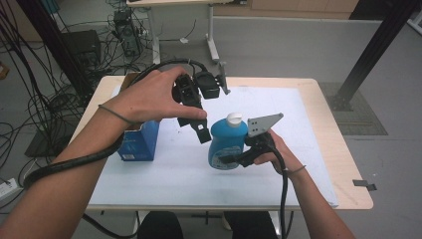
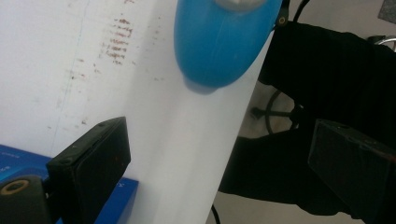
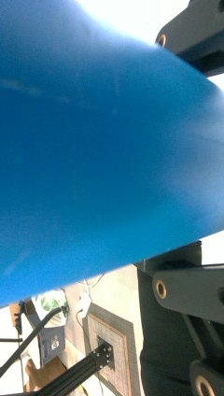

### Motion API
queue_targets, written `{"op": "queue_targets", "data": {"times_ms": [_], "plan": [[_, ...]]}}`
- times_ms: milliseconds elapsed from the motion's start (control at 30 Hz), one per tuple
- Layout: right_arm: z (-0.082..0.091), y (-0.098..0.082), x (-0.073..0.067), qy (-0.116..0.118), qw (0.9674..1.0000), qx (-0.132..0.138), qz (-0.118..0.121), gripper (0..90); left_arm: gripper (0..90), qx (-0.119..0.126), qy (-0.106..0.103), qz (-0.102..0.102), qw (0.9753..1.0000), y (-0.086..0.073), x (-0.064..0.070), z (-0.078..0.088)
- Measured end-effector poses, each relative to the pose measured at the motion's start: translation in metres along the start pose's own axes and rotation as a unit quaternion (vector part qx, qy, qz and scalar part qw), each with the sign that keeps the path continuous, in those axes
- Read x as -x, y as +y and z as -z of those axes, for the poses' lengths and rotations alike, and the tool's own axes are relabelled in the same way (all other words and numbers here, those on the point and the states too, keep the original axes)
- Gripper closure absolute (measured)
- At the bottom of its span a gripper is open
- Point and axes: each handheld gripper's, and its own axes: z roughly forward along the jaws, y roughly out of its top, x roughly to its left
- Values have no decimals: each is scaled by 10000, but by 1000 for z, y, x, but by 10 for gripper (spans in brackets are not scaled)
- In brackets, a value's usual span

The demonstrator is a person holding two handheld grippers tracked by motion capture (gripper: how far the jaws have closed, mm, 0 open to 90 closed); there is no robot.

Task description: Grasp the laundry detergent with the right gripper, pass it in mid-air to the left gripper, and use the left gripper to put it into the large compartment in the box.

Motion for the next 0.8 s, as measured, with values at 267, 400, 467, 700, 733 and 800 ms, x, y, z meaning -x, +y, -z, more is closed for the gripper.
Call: {"op": "queue_targets", "data": {"times_ms": [267, 400, 467, 700, 733, 800], "plan": [[-6, 5, 0, 65, 9999, -96, 10, 414, 60, -79, 30, -108, 9999, 9, 7, 0], [-8, 7, 0, 88, 9999, -118, 17, 414, 59, -122, 22, -181, 9998, 13, 8, 0], [-9, 8, 0, 100, 9999, -135, 31, 414, 56, -147, 33, -206, 9997, 15, 9, 0], [-13, 10, 0, 139, 9997, -181, 41, 414, 55, -219, 65, -303, 9993, 23, 13, -3], [-14, 11, 0, 179, 9996, -190, 49, 414, 56, -228, 75, -311, 9992, 25, 14, -4], [-15, 12, 0, 193, 9996, -212, 60, 414, 57, -260, 78, -344, 9990, 28, 15, -4]]}}
